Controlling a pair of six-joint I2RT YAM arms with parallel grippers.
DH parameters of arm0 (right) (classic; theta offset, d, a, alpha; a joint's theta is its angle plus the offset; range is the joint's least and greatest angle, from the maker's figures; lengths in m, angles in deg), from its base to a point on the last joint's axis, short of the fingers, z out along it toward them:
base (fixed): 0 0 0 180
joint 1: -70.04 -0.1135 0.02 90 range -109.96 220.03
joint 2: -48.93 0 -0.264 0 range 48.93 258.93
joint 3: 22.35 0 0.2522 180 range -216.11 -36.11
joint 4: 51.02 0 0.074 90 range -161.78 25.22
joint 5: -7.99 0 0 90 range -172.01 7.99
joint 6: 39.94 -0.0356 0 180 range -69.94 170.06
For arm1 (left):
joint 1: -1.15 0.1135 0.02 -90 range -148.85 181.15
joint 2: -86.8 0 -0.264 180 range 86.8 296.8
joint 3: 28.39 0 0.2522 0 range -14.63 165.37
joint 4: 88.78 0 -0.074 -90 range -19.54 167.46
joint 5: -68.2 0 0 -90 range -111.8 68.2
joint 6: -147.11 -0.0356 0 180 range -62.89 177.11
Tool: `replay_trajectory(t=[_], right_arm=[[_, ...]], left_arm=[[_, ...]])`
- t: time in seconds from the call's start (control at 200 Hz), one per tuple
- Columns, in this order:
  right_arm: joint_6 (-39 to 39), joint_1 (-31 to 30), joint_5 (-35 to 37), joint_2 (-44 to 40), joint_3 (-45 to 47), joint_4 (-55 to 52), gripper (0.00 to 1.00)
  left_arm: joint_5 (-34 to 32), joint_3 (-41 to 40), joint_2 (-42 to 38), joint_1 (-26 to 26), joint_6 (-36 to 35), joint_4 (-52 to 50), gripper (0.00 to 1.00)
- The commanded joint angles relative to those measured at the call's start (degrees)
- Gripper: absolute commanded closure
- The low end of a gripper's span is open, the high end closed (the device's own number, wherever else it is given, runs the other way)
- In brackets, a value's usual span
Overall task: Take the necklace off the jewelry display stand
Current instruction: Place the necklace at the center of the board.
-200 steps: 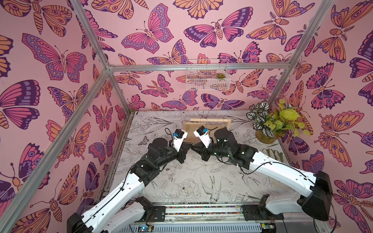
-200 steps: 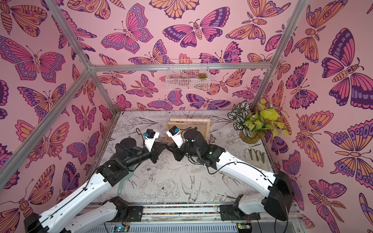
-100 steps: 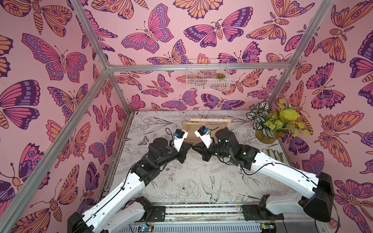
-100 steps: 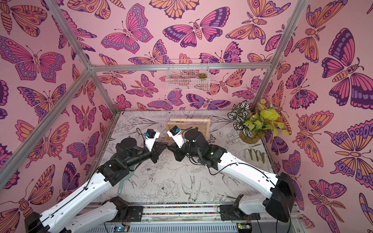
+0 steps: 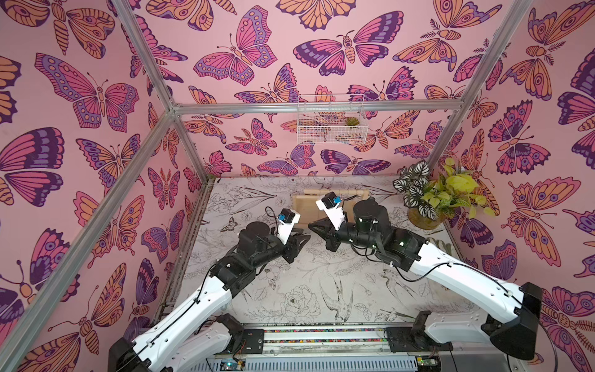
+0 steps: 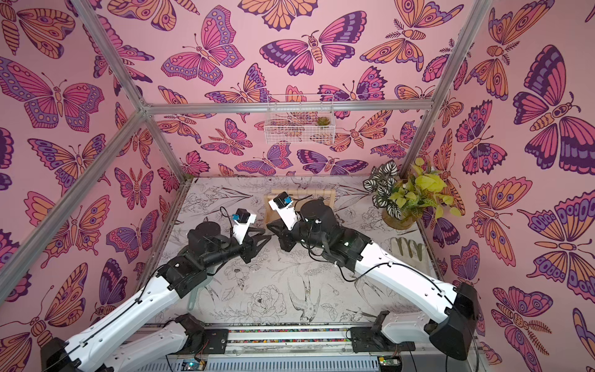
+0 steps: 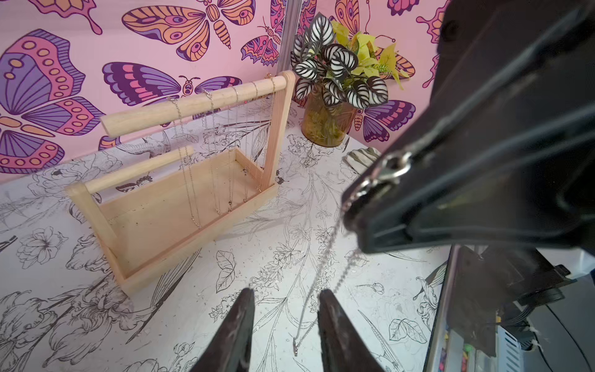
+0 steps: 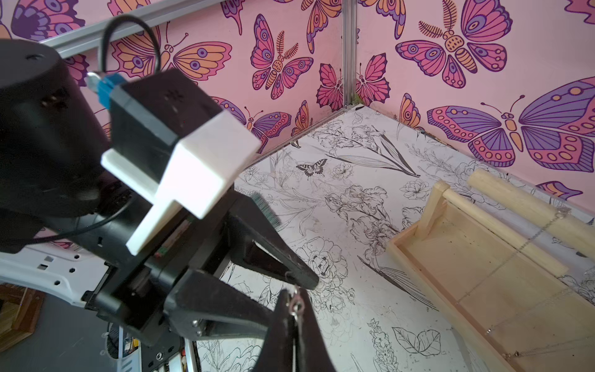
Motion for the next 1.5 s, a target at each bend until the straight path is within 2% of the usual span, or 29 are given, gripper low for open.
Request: replay_trajectory(t=[0.0, 0.205, 0.25, 0.31, 0.466, 0.926, 1.326, 1.497], right_arm=[[1.13, -0.41, 1.18, -0.23, -1.60, -1.21, 1.00], [0.47, -0.48, 0.49, -1.26, -0.52, -2.17, 1.00], [0.03, -0.59, 0.01, -1.64, -0.10, -2.19, 1.00], [-0.47, -0.87, -0.52, -2.20, 0.52, -2.28, 1.00], [-1.68, -2.08, -2.12, -3.47, 2.46, -3.39, 1.00], [-9.94, -9.01, -5.82, -6.01, 12.00, 1.74, 1.00], [-12.77, -15.77, -2.98, -4.65, 14.04, 4.65, 1.00], [-13.65, -16.65, -2.53, -3.87, 14.86, 5.95, 1.00]], left_arm=[[-1.73, -1.06, -3.01, -0.09, 1.48, -0.54, 0.62], [-11.23, -0.77, -7.11, -0.10, 4.47, -4.76, 0.63], [-14.34, -0.68, -7.74, -0.16, 5.00, -5.62, 0.60], [-18.48, -0.33, -8.19, -0.12, 5.60, -6.74, 0.51], [-25.23, 1.91, -7.77, -0.04, 4.83, -9.57, 0.46], [-26.45, 4.20, -7.04, 0.16, 4.02, -10.78, 0.43], [-25.87, 4.00, -7.09, 0.21, 3.61, -10.98, 0.43], [-25.44, 4.03, -7.10, 0.31, 3.47, -11.11, 0.43]])
